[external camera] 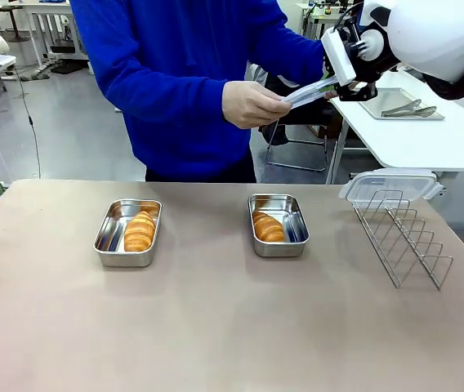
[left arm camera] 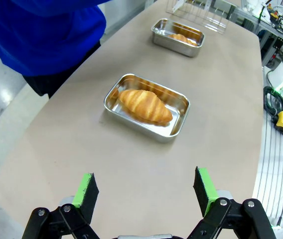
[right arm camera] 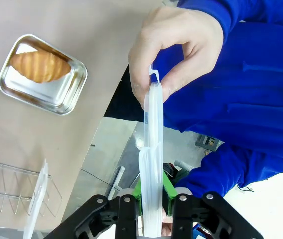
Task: Place the bread in airtight containers.
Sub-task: Release when the human grabs the Airtight Container lid.
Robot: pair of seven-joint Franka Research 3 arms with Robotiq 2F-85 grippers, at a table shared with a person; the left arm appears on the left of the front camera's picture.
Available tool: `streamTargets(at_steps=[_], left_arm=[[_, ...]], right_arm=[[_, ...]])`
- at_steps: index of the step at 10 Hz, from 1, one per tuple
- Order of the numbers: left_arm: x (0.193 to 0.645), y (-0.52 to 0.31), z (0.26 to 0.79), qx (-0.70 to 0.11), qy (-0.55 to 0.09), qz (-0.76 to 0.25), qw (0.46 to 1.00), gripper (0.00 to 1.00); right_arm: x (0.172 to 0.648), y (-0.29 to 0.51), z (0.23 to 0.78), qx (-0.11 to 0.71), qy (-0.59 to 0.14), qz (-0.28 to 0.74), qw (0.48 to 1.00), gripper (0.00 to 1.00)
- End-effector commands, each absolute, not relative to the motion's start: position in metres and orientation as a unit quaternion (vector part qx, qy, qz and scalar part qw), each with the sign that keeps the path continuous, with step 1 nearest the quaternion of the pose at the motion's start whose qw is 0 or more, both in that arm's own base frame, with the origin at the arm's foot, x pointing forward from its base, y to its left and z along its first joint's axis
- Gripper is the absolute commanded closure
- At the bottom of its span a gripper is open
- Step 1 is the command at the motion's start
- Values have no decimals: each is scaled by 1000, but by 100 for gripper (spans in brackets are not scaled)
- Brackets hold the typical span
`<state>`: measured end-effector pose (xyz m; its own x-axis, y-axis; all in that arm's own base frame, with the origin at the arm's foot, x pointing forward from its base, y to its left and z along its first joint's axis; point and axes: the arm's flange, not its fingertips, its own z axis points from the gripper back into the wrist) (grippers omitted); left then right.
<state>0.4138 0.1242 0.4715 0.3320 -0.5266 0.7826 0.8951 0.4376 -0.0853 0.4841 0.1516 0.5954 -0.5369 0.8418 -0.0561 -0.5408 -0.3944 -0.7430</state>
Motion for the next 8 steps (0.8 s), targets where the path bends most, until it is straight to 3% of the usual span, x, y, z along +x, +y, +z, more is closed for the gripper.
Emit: streamTargets(at_steps=[1, 4, 5, 6, 7, 8], left_arm=[[413, 125, 473, -264, -353, -468, 766, 0], [413, 125, 473, -264, -353, -468, 766, 0], [413, 125, 473, -264, -353, -468, 766, 0], [413, 125, 473, -264, -353, -468, 766, 0], [413, 125, 473, -264, -353, -468, 766, 0], [413, 125, 473, -264, -353, -468, 766, 0]], right_arm=[[483, 149, 597, -217, -354, 802, 428, 93], [483, 149, 597, -217, -354, 802, 428, 93], [484, 152, 596, -218, -345, 806, 428, 35], [482, 151, 601, -217, -343, 796, 449, 34], [479, 147, 608, -208, -341, 790, 464, 0], [477, 140, 619, -197, -348, 777, 486, 0]])
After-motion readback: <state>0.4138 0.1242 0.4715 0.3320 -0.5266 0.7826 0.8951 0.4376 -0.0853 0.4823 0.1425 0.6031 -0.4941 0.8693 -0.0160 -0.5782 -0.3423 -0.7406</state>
